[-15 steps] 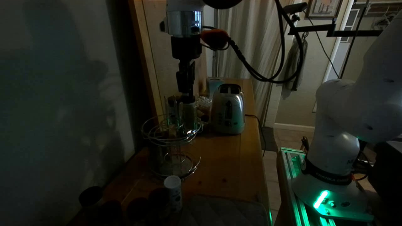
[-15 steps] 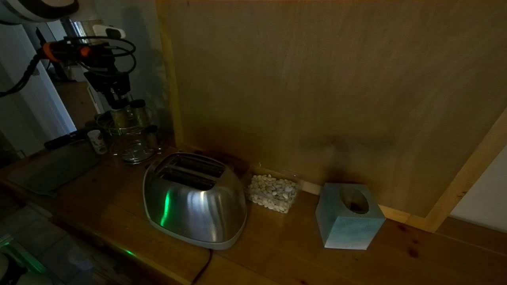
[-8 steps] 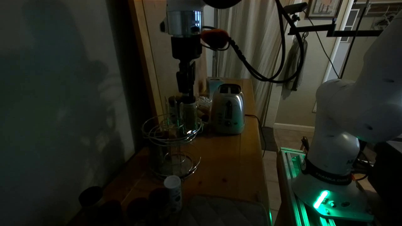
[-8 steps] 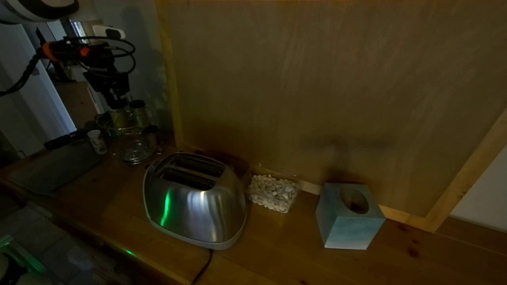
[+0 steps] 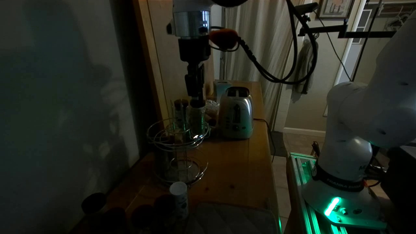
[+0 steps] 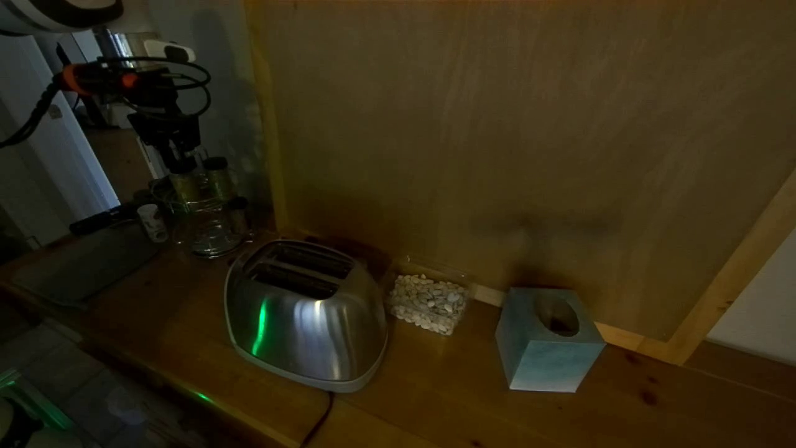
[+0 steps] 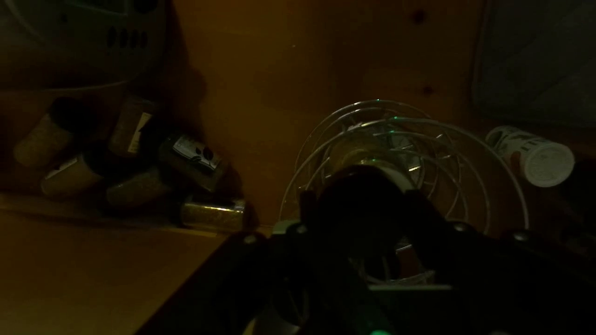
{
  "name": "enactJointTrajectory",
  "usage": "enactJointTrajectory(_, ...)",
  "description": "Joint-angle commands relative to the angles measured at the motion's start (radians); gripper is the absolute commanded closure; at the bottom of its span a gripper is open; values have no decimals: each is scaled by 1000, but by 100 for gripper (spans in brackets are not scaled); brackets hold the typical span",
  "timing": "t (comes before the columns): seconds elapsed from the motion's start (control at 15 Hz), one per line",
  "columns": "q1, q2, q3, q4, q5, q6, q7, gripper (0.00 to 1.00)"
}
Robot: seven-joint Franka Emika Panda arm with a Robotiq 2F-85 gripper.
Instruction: Move the object to the rack
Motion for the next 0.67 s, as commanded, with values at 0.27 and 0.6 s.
enactJointTrajectory(0.27, 12, 11, -12, 16, 71, -26, -8, 76)
enactJointTrajectory(0.6, 11, 5, -7, 14, 65, -18, -2, 76)
